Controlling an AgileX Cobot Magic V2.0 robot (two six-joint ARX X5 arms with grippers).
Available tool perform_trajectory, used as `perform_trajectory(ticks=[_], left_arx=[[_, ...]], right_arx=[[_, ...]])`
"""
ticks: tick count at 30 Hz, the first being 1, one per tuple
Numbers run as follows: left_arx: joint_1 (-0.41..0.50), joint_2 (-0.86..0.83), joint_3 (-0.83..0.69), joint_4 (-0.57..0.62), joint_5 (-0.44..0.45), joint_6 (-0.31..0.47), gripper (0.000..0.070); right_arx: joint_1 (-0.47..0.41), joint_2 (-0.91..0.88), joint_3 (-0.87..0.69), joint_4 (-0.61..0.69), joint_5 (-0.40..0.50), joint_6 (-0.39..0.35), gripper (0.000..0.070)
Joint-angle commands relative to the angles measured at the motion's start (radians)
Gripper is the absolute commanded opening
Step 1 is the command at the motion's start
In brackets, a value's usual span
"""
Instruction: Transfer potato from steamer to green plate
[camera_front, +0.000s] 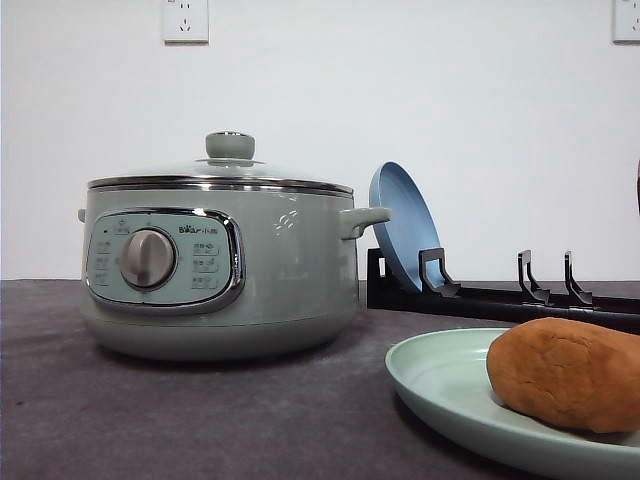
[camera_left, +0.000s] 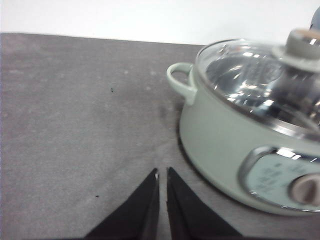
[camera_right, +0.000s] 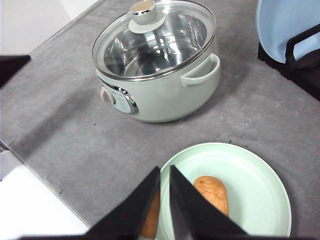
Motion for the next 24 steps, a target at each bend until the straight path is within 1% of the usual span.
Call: perform_trajectory(ticks=[1, 4, 9, 11, 13, 21, 24], left_arx=[[0.001, -0.039, -0.073, 0.072, -0.013, 0.024, 0.0022], [0.001, -0.109, -0.155, 0.113, -0.017, 0.006, 0.0022], [0.001, -0.181, -0.223, 0.111, -0.089, -0.049, 0.0022], [0.001, -0.182, -0.236, 0.11, -0.104, -0.055, 0.0022], [0.001, -0.182, -0.236, 0.103, -0.105, -0.045, 0.0022], [0.001, -0.182, -0.236, 0.103, -0.105, 0.048, 0.0022], [0.001, -0.182, -0.236, 0.105, -0.105, 0.053, 0.0022]], right_arx=[[0.007, 0.003, 0.014, 0.011, 0.004, 0.005, 0.0021], [0.007, 0.003, 0.014, 0.011, 0.004, 0.005, 0.0021], [0.007, 0.003, 0.014, 0.011, 0.004, 0.005, 0.0021], [0.007, 0.003, 0.014, 0.012, 0.004, 0.005, 0.0021], [0.007, 0.003, 0.014, 0.013, 0.004, 0.005, 0.0021], [0.007, 0.003, 0.014, 0.013, 0.004, 0.005, 0.0021], [0.007, 0.003, 0.014, 0.013, 0.004, 0.005, 0.0021]])
